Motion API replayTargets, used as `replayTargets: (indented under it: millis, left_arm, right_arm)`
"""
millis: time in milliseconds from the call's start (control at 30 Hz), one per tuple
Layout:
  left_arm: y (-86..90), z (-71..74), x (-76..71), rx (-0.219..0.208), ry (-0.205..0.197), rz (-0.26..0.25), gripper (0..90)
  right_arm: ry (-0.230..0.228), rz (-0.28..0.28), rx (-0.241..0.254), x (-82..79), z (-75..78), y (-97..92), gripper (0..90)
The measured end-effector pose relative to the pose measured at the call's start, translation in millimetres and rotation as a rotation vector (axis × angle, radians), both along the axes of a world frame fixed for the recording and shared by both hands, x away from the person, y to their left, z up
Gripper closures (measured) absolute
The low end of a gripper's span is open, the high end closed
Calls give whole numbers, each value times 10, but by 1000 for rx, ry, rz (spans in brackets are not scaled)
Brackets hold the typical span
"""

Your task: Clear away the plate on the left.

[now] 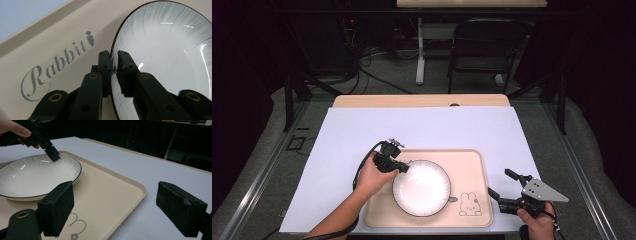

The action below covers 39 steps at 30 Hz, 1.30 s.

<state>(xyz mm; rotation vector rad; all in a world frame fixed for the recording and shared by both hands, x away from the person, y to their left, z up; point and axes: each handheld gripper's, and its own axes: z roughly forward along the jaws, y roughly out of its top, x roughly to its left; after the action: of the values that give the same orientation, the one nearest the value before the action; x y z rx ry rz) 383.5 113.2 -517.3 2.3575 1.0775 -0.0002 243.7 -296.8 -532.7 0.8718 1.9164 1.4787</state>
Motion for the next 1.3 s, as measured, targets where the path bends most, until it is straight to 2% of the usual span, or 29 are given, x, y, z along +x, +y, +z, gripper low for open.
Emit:
replayTargets:
  millis: [133, 200, 267, 700, 1000, 1233, 1300]
  left_arm:
    - [-4, -58, 5, 16, -3, 4, 800]
    - [9, -67, 5, -3, -1, 11, 801]
    - [7, -70, 0, -2, -3, 14, 803]
    - [-58, -53, -29, 57, -46, 9, 775]
    - [-63, -19, -18, 68, -87, 33, 593]
    - [-55, 61, -32, 55, -129, 43, 455]
    - [-53, 84, -38, 52, -140, 42, 447]
  right_arm:
    - [0, 2, -1, -1, 0, 0, 144]
    - [1, 2, -1, 1, 0, 2, 144]
    - [1, 4, -1, 2, 0, 5, 144]
    - [4, 5, 1, 8, -2, 10, 144]
    - [3, 6, 0, 9, -3, 9, 144]
    - [5, 5, 0, 8, -1, 9, 144]
    - [4, 6, -2, 6, -1, 11, 144]
